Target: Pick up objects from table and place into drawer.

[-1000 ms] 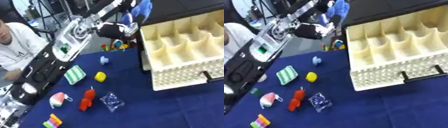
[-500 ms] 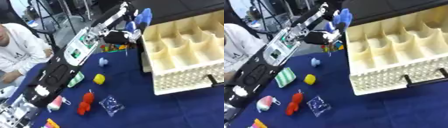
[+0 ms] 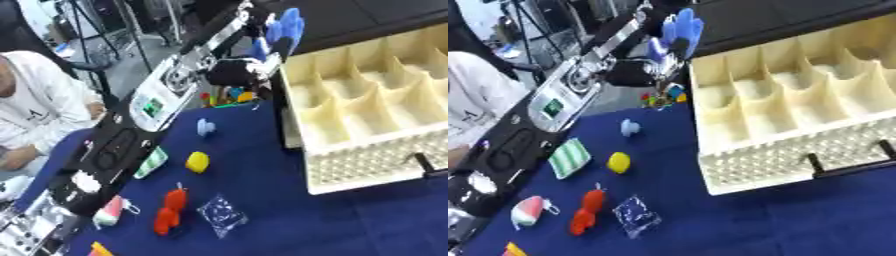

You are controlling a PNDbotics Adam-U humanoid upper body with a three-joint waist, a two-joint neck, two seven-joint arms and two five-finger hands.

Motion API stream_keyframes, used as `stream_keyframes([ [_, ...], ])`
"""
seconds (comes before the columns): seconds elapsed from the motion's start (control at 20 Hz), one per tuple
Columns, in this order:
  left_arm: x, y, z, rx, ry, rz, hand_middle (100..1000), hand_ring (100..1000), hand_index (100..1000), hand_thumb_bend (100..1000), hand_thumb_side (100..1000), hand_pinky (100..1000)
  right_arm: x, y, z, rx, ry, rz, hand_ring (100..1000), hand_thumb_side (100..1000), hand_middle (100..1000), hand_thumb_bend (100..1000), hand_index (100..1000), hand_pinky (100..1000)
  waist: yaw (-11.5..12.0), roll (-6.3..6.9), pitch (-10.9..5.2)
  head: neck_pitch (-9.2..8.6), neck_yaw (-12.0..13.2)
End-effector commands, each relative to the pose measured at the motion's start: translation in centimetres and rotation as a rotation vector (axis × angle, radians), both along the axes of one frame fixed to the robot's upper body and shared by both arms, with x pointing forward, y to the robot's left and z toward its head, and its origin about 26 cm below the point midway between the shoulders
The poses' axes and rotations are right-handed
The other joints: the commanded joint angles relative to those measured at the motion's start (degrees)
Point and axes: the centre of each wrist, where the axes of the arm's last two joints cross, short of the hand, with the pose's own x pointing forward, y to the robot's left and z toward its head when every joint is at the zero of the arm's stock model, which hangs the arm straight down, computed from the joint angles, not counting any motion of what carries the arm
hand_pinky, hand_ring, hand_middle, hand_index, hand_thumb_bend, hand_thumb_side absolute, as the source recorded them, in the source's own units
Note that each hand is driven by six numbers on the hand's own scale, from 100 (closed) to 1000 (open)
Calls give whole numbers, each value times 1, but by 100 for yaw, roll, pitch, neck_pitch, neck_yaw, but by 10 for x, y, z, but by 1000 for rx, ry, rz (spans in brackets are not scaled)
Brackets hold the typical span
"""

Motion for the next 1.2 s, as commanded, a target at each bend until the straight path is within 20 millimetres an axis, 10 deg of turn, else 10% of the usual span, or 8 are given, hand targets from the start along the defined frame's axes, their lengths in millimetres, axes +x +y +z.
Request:
stream_keyframes([
  [0.05,-10,0,19,-37,-65,-29,312,465,442,100,463,292,-3,5,2,15,-22,38,756,725,718,100,724,704,41,-67,-172,-105,53],
  [0.75,2,24,16,-133,-22,18,352,485,482,100,552,330,0,25,-1,49,20,138,756,731,714,100,724,700,-239,-67,-63,-325,466],
  [1.0,1,11,11,-59,-23,-75,714,810,871,100,989,632,0,26,-1,62,28,145,755,732,712,100,724,699,-215,-67,-17,-312,443],
  [1.2,3,9,8,-1,-24,-117,1000,1000,1000,125,1000,877,0,26,-2,68,35,148,756,733,712,100,725,699,-204,-67,-7,-328,433],
])
